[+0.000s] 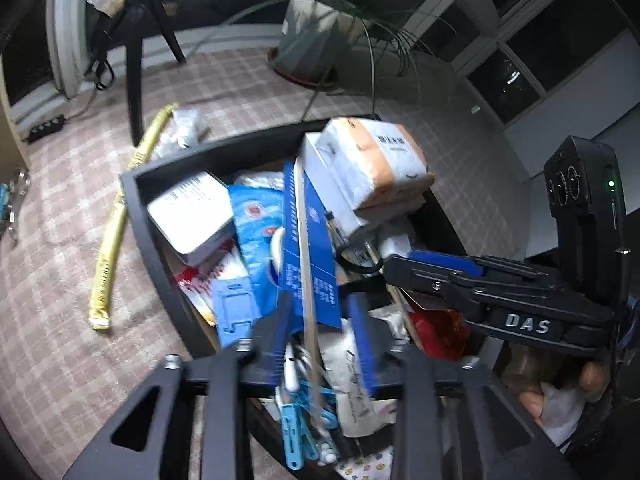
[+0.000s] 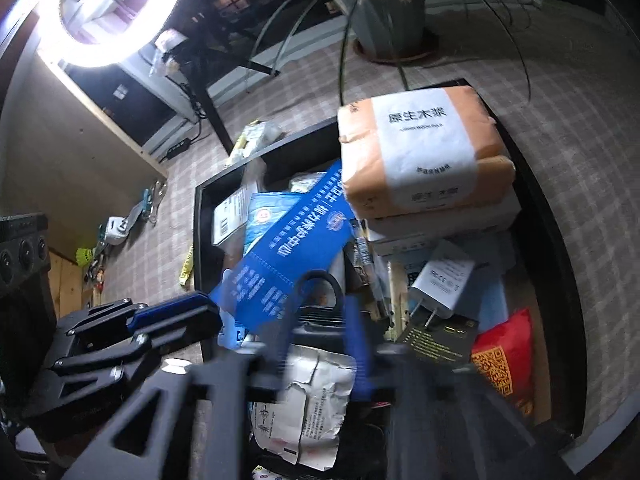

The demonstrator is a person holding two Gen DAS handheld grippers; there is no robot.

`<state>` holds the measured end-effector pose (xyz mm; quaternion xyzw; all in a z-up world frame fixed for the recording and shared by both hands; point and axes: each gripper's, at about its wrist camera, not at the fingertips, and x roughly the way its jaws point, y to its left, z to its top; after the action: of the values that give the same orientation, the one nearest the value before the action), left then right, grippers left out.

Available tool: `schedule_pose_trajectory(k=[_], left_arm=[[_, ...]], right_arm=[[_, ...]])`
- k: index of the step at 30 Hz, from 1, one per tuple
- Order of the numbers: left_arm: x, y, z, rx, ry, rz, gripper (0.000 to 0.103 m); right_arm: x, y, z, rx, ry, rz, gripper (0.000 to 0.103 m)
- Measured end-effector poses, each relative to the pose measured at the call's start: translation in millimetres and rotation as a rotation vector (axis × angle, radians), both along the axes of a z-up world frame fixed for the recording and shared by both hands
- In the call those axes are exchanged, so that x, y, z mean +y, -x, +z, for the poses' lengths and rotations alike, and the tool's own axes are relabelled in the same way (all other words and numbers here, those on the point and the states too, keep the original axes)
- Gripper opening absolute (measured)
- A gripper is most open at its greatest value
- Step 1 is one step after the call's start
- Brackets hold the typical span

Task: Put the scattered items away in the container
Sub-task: 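Open both tools to drop the stick and hair tie into the tray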

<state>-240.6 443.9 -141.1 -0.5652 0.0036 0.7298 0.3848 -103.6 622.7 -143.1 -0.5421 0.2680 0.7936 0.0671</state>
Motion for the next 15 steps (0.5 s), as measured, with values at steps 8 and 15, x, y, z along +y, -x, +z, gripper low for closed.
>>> schedule_pose_trajectory(k=[8,15], left_arm=[[-24.3,0.8,6.5,0.055,0.026,0.017,0.036],[-86.5,21.8,3.8,0.083,0.073,0.11,0.043]], right_arm=[[-12.4,6.9,7.3,0.008,-0.015,0.018,0.039],[-39.5,30.0,21.8,0.036,-0.015,0.075,0.05]])
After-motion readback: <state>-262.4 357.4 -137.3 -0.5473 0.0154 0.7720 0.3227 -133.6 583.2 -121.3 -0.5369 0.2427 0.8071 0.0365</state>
